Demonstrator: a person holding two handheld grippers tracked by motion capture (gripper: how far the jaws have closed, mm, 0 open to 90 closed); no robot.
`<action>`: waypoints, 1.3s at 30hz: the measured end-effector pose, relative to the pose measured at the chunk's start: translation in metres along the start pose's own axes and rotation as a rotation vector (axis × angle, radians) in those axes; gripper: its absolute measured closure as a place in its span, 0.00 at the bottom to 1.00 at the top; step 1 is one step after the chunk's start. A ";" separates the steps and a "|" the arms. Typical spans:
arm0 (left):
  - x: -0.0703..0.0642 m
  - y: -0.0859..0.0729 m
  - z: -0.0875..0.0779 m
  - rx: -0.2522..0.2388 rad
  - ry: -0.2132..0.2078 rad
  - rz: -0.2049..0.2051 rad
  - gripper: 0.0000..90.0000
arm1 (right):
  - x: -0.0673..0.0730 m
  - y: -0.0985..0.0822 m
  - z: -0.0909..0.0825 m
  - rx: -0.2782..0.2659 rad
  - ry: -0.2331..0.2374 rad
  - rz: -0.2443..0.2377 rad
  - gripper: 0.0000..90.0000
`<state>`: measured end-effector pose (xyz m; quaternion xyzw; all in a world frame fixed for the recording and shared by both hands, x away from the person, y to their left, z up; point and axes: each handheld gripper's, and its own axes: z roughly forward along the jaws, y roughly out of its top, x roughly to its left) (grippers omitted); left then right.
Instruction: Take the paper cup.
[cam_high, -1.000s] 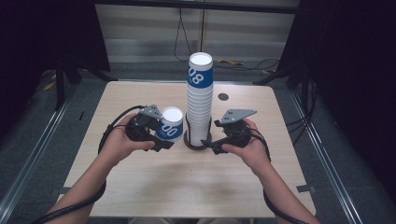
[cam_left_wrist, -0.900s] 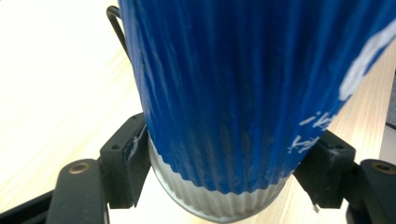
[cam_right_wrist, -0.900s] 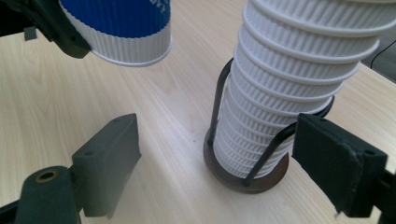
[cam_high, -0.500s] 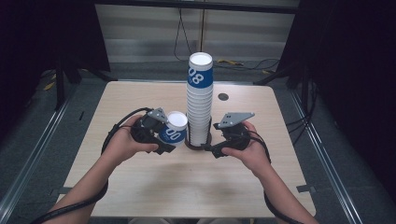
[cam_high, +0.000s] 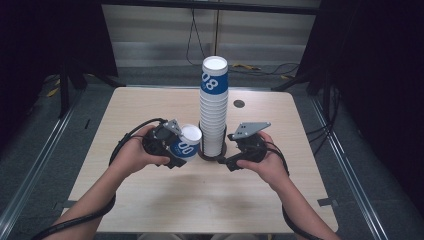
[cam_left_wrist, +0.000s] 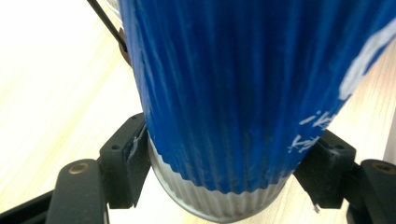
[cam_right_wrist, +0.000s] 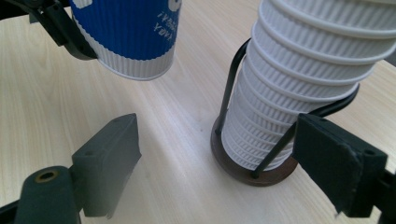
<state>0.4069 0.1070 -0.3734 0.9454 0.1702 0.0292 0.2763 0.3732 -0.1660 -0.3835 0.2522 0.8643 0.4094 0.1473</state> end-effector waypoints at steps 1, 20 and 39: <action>0.000 0.001 0.000 0.014 0.001 0.015 0.31 | 0.000 0.000 0.000 0.002 0.001 -0.003 0.16; -0.007 0.011 0.012 0.125 -0.005 0.054 0.31 | 0.004 0.002 0.000 0.041 0.034 -0.052 0.16; -0.010 0.021 0.016 0.222 -0.005 0.099 0.31 | 0.011 0.005 0.008 0.057 0.084 -0.072 0.16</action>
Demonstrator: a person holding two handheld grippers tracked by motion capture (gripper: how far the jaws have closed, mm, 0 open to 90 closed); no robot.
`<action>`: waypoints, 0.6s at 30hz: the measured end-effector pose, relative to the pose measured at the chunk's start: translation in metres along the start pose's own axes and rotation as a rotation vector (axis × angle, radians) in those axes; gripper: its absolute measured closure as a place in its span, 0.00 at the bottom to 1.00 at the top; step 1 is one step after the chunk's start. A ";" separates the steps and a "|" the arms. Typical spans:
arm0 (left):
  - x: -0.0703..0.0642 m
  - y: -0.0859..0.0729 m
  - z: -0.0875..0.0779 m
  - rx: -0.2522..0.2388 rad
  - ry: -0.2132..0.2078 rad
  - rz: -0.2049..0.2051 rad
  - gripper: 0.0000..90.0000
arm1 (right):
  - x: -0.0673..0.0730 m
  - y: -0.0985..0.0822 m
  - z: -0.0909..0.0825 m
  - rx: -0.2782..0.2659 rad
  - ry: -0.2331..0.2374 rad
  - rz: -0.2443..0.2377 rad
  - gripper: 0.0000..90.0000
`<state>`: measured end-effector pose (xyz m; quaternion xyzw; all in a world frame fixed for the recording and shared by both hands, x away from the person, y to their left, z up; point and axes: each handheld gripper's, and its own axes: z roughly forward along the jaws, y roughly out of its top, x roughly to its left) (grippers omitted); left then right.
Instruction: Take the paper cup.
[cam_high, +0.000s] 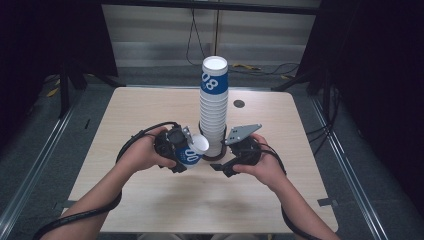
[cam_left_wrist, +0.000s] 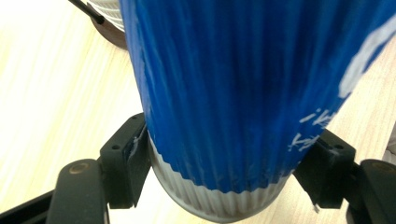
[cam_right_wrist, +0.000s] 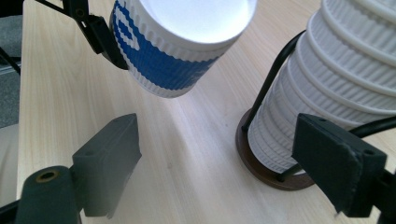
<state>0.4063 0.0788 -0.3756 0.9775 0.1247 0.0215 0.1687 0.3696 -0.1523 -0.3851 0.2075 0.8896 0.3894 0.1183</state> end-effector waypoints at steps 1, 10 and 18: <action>0.001 0.001 -0.001 -0.002 0.002 0.015 0.31 | 0.000 0.001 0.001 -0.002 0.003 0.003 0.16; -0.003 0.006 0.002 0.000 0.001 0.029 0.31 | 0.003 0.005 0.004 0.001 0.022 -0.008 0.16; -0.006 0.010 0.007 0.012 -0.003 0.047 0.31 | 0.003 0.005 0.004 0.006 0.029 -0.010 0.16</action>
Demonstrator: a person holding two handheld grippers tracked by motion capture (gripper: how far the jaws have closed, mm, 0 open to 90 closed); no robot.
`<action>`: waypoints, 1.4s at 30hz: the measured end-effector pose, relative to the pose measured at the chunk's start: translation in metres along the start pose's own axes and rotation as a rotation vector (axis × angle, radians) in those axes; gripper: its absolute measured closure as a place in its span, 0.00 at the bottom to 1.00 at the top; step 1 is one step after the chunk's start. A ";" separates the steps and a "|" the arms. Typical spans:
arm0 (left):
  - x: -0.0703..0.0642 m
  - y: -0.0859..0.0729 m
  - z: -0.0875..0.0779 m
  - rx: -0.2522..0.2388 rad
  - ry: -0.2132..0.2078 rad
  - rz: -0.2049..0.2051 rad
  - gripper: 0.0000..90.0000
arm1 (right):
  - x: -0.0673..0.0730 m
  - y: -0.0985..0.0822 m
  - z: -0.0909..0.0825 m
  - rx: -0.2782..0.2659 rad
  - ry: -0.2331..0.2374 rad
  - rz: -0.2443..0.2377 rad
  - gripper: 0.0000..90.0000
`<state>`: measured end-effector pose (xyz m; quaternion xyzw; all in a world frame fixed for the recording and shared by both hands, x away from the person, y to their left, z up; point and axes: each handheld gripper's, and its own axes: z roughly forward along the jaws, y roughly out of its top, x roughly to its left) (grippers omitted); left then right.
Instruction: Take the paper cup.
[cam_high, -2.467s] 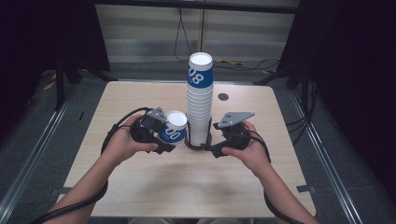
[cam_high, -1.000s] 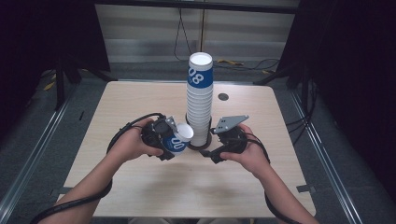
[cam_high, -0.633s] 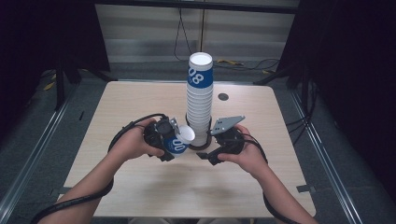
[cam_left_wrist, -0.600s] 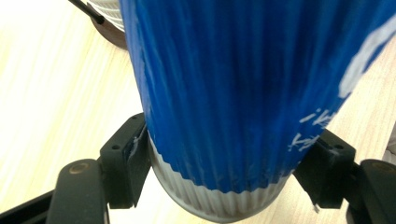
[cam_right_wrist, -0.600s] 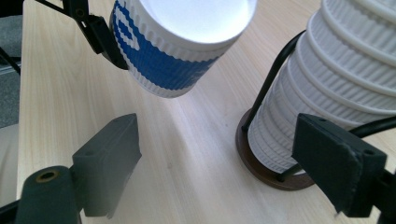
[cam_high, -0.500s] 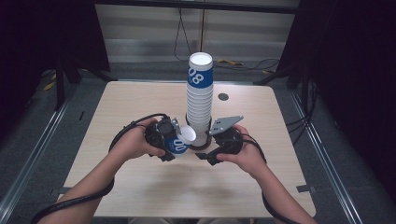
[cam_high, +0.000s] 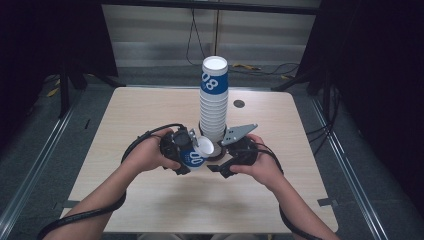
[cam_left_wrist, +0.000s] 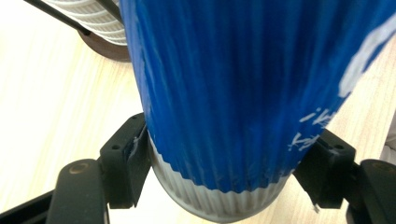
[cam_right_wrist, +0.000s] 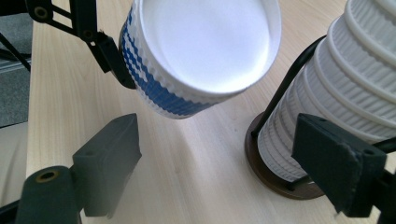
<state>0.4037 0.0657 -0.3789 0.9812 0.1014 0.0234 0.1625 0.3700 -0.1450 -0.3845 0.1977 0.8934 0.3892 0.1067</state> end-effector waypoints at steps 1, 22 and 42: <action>0.000 0.001 0.000 0.000 0.002 0.004 0.31 | 0.000 0.000 0.000 0.000 -0.001 0.001 0.16; -0.004 0.008 0.008 0.004 -0.008 0.045 0.31 | 0.001 0.005 -0.002 0.001 0.010 -0.013 0.16; -0.014 0.016 0.022 -0.008 -0.025 0.065 0.30 | 0.005 0.009 0.003 -0.021 0.059 -0.017 0.26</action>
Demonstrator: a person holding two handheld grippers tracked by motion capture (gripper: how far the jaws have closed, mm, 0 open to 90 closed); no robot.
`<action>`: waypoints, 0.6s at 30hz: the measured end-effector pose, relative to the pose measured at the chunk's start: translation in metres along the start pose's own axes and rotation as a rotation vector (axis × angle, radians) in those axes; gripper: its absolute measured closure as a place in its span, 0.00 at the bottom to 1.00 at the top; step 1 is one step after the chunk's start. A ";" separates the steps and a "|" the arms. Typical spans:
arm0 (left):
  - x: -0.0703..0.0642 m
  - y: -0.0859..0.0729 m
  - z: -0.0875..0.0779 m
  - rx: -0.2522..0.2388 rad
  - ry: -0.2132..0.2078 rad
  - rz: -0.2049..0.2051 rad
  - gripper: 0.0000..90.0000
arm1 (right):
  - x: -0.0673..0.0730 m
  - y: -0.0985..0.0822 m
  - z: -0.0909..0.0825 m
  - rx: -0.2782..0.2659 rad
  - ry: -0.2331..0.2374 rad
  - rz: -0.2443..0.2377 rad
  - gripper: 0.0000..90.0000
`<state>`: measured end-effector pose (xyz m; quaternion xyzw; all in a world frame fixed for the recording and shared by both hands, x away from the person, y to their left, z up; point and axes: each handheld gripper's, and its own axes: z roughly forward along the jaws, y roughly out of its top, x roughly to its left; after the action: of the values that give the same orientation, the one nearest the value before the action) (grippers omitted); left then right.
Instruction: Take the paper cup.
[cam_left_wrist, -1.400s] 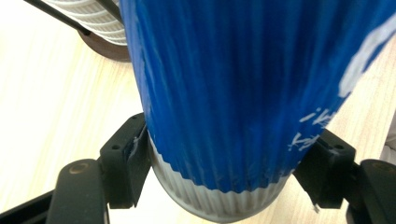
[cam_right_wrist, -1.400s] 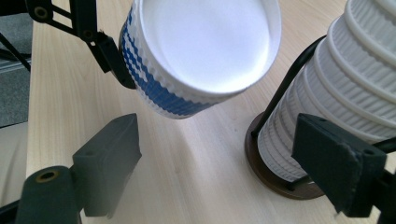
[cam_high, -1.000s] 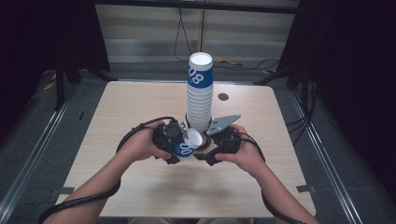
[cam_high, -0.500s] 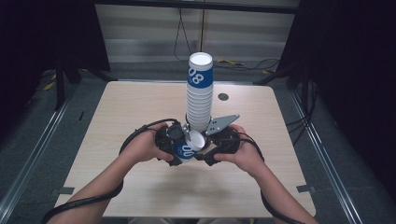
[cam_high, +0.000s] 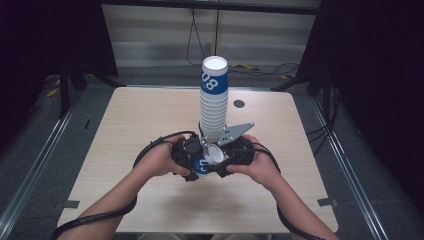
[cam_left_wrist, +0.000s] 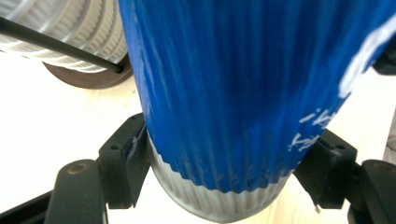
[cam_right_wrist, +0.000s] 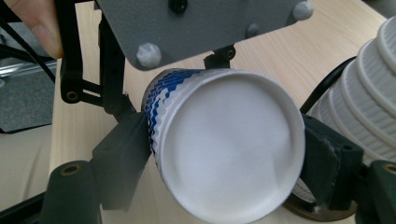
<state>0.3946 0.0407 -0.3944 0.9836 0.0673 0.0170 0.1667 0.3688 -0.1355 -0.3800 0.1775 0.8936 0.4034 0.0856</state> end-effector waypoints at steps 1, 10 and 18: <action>0.000 0.000 0.000 0.010 0.003 0.014 0.29 | 0.000 0.000 0.000 -0.004 0.004 0.002 0.27; 0.009 -0.011 -0.003 -0.100 -0.003 -0.029 0.20 | -0.004 -0.005 -0.006 -0.050 0.015 0.034 0.31; 0.013 -0.020 -0.009 -0.149 -0.017 -0.097 0.21 | -0.007 -0.009 -0.013 -0.088 -0.001 0.072 0.32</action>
<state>0.4041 0.0644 -0.3921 0.9641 0.1118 0.0056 0.2406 0.3694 -0.1530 -0.3784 0.2059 0.8678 0.4452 0.0792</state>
